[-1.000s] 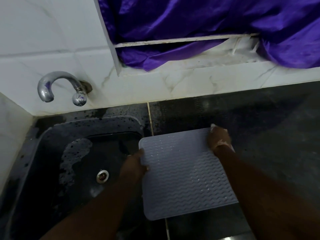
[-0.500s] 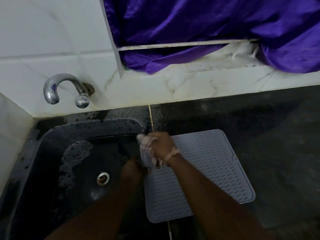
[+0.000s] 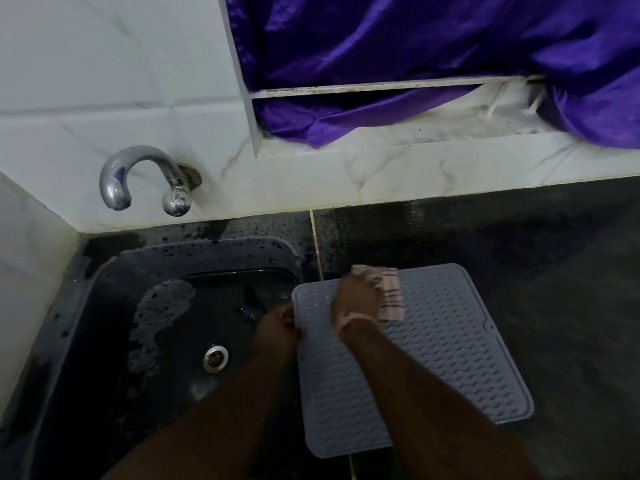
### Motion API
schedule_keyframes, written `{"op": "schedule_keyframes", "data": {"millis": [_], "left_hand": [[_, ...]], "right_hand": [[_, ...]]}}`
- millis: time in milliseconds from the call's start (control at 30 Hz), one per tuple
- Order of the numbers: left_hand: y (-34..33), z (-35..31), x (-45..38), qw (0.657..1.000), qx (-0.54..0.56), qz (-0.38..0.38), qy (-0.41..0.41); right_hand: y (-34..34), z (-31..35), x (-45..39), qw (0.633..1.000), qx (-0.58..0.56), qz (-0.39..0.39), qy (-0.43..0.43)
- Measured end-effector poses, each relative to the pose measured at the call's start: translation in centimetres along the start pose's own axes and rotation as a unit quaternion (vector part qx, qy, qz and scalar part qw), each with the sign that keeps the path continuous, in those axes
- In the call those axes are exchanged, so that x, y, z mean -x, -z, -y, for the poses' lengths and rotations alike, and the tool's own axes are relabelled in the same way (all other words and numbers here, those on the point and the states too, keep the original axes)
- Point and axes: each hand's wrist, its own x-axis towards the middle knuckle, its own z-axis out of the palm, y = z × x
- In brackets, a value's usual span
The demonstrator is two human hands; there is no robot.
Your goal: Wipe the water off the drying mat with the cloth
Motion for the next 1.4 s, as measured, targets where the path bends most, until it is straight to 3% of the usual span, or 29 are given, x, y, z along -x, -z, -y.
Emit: {"op": "schedule_keyframes", "data": {"millis": [133,200,300,400,467,533,633,767,1000,1133,1233,1300,1400], "left_hand": [[-0.1,-0.2,0.4,0.998,0.064,0.006,-0.008],[0.2,-0.3,1.1,0.998,0.059,0.016,-0.006],[0.2,0.0,1.0,0.996,0.072,-0.005,0.047],[0.3,-0.2,1.5,0.990,0.113,0.002,0.083],[0.3,-0.4,2.0,0.980,0.161,0.003,0.114],[-0.1,-0.1,2.6,0.976,0.178,-0.006,0.124],[-0.6,0.4,3.7,0.970,0.203,0.003,0.132],[-0.5,0.8,4.5,0.962,0.235,0.026,0.136],[0.2,1.1,4.3,0.970,0.197,0.032,0.139],[0.6,0.9,4.7,0.957,0.242,0.019,0.155],[0.3,0.9,5.0,0.959,0.235,0.033,0.156],[0.1,0.6,5.3,0.956,0.242,0.029,0.165],[-0.4,0.4,5.6,0.953,0.246,0.019,0.174]], "right_hand": [[-0.6,5.2,2.9,0.987,0.025,0.049,0.154],[-0.3,5.5,2.9,0.979,-0.034,0.083,0.185],[2.9,2.4,2.3,0.952,-0.223,0.147,0.150],[6.6,-4.7,0.1,0.944,-0.323,0.057,0.021],[8.4,-10.3,-1.5,0.962,-0.263,-0.043,-0.059],[9.1,-14.6,-2.3,0.960,-0.231,-0.093,-0.128],[5.9,-16.5,-2.5,0.982,-0.145,-0.036,-0.116],[0.2,-12.5,-0.8,0.996,-0.039,0.001,-0.080],[-1.6,0.9,9.0,0.993,0.038,0.040,0.101],[-0.9,3.4,10.0,0.974,-0.134,0.123,0.138],[3.1,-0.6,8.0,0.916,-0.362,0.146,0.094],[6.0,-5.3,6.2,0.889,-0.444,0.110,0.023],[8.1,-12.9,3.1,0.909,-0.412,0.011,-0.065]]}}
